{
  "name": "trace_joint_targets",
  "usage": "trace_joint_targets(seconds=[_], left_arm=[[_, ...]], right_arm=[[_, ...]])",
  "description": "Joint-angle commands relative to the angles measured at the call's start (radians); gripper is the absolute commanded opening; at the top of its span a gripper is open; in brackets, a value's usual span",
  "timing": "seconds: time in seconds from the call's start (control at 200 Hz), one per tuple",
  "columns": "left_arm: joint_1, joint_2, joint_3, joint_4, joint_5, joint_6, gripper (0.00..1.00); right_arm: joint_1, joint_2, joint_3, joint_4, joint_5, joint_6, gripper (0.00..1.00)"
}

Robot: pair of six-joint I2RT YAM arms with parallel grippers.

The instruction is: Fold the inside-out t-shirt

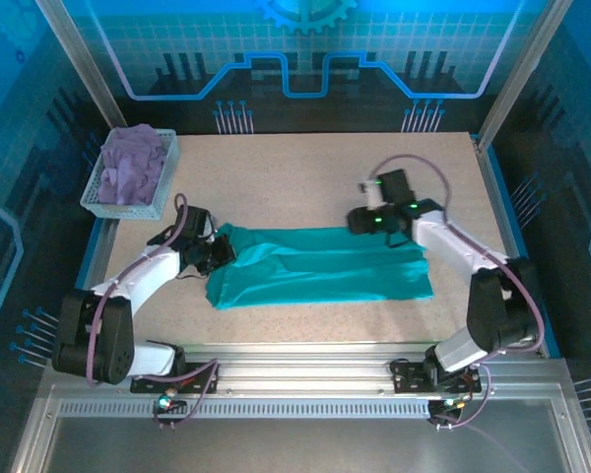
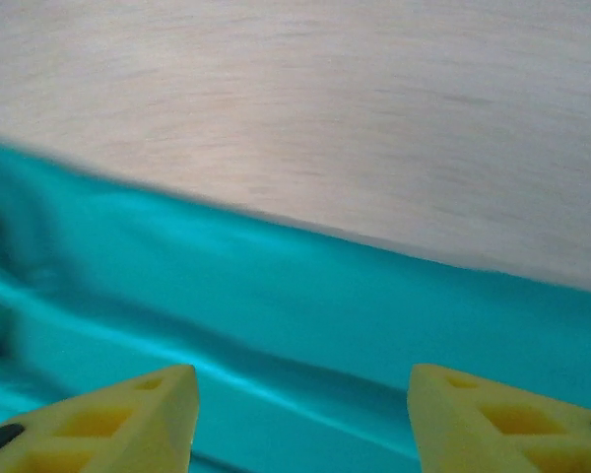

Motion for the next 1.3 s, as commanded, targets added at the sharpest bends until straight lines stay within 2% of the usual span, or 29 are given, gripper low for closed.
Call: trace_joint_targets(seconds=[0.0,0.105,0.31,0.385,0.45,0.58,0.735,0.835,0.92,1.11,1.296], left_arm=[[-0.004,0.008,-0.040,0.060,0.030,-0.025,0.00],[-0.004,0.008,-0.074,0.089,0.026,-0.036,0.00],[-0.006,0.031,-0.119,0.132,0.032,-0.038,0.02],[-0.006,0.045,-0.128,0.147,0.035,-0.037,0.04],[-0.006,0.053,-0.133,0.154,0.039,-0.038,0.04],[-0.006,0.054,-0.141,0.162,0.035,-0.037,0.06],[-0.006,0.056,-0.139,0.165,0.039,-0.035,0.07],[-0.006,0.047,-0.139,0.158,0.042,-0.038,0.08],[-0.006,0.028,-0.140,0.144,0.040,-0.035,0.09],[-0.006,-0.032,-0.149,0.092,0.026,-0.025,0.12],[-0.006,-0.108,-0.182,0.032,0.024,-0.027,0.22]], right_arm=[[0.144,0.170,0.104,0.117,-0.183,0.035,0.61],[0.218,0.349,0.259,0.146,-0.270,0.095,0.63],[0.304,0.583,0.536,0.031,-0.295,0.078,0.64],[0.316,0.641,0.599,-0.012,-0.294,0.068,0.60],[0.319,0.674,0.634,-0.039,-0.321,0.062,0.51],[0.322,0.671,0.634,-0.059,-0.334,0.044,0.30],[0.322,0.652,0.626,-0.083,-0.345,0.021,0.11],[0.318,0.628,0.615,-0.089,-0.357,0.011,0.03],[0.314,0.597,0.595,-0.076,-0.392,0.018,0.00],[0.316,0.518,0.500,-0.032,-0.471,0.028,0.01],[0.329,0.435,0.345,0.008,-0.516,-0.008,0.05]])
